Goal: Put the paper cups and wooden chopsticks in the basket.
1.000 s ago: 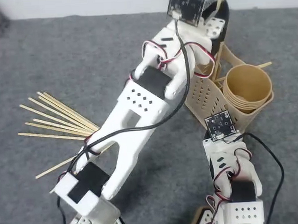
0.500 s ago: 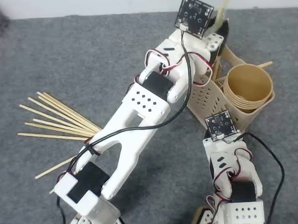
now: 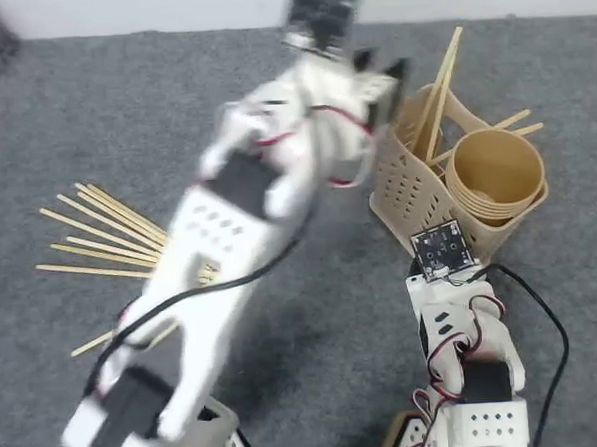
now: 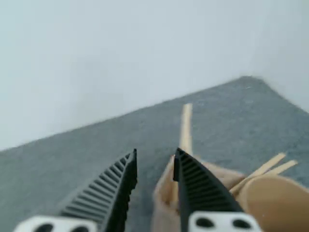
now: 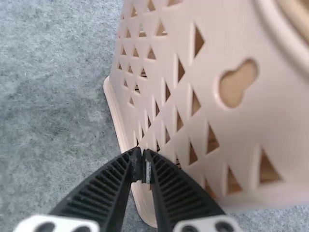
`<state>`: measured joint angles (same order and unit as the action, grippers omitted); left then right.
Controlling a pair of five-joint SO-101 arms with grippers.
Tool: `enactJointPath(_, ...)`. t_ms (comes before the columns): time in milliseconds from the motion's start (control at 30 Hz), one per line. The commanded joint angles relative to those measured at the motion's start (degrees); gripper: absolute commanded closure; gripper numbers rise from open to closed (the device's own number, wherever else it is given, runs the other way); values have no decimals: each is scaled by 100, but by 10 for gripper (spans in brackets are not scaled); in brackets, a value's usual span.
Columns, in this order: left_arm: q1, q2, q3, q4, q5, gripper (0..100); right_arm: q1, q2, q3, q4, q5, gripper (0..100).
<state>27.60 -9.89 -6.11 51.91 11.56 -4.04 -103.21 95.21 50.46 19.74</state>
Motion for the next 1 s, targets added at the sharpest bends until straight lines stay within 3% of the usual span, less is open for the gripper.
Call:
enactJointPath(0, -1029, -1134, -92, 1556, 79, 884, 92, -75, 0, -75, -9, 991)
enactJointPath(200, -3385, -1319, -84, 3314, 79, 882, 92, -75, 0, -75, -9, 991)
enactJointPath(400, -5029, 141, -84, 4193, 88, 881, 92, -75, 9, -66, -18, 991)
enactJointPath(500, -5292, 1204, -75, 4914, 149, 885, 92, -75, 18, -66, -18, 991)
enactJointPath(600, -5600, 2119, 4, 4818, 897, 897, 92, -75, 18, -66, -18, 991)
enactJointPath(700, -5644, 2760, -4, 4457, 1415, 965, 84, -75, 79, -84, -18, 991)
enactJointPath(967, -5644, 3499, -453, 3640, 2119, 963, 84, -75, 97, -110, -18, 991)
